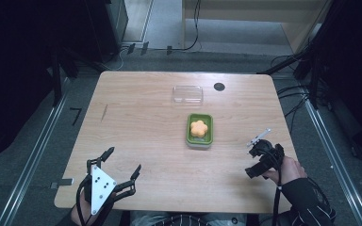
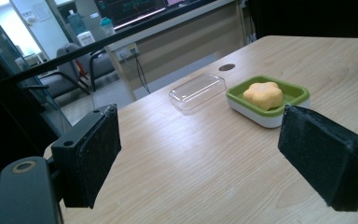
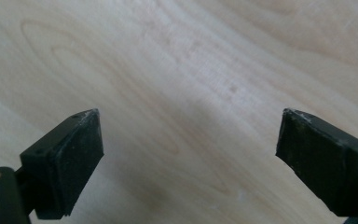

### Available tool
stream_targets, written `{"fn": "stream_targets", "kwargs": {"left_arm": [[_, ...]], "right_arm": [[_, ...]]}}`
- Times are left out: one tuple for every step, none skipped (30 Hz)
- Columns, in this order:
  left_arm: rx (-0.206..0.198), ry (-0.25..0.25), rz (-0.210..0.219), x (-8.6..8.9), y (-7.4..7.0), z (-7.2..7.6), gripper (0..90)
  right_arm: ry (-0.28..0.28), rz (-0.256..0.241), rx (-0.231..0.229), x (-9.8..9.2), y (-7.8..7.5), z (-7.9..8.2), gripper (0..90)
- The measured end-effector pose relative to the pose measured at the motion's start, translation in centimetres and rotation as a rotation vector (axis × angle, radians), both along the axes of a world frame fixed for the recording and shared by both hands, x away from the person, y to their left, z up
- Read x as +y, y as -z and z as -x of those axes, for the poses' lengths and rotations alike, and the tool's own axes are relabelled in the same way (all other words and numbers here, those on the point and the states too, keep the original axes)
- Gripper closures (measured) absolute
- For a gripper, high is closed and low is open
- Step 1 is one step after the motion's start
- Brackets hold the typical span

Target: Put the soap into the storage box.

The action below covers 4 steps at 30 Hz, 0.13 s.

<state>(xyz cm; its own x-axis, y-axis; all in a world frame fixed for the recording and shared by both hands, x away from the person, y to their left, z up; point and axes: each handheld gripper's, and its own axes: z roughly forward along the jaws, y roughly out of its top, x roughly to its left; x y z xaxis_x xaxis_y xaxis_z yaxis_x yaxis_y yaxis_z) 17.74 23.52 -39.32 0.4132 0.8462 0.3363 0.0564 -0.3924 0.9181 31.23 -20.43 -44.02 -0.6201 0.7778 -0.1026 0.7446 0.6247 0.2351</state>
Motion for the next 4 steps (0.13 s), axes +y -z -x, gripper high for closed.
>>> {"fn": "stream_targets", "kwargs": {"left_arm": [[0.001,0.002,-0.002,-0.01,0.00,-0.02,13.5],[0.001,0.002,-0.002,-0.03,0.00,-0.03,13.5],[0.000,0.002,-0.003,-0.05,0.01,-0.05,13.5],[0.000,0.003,-0.001,-0.07,0.01,-0.05,13.5]], "right_arm": [[-0.002,0.005,0.006,-0.09,0.19,0.13,8.1],[-0.004,0.003,0.015,-0.13,0.37,0.29,8.5],[-0.010,0.003,0.016,-0.16,0.50,0.39,10.4],[-0.020,0.004,0.022,-0.17,0.65,0.53,12.3]]}}
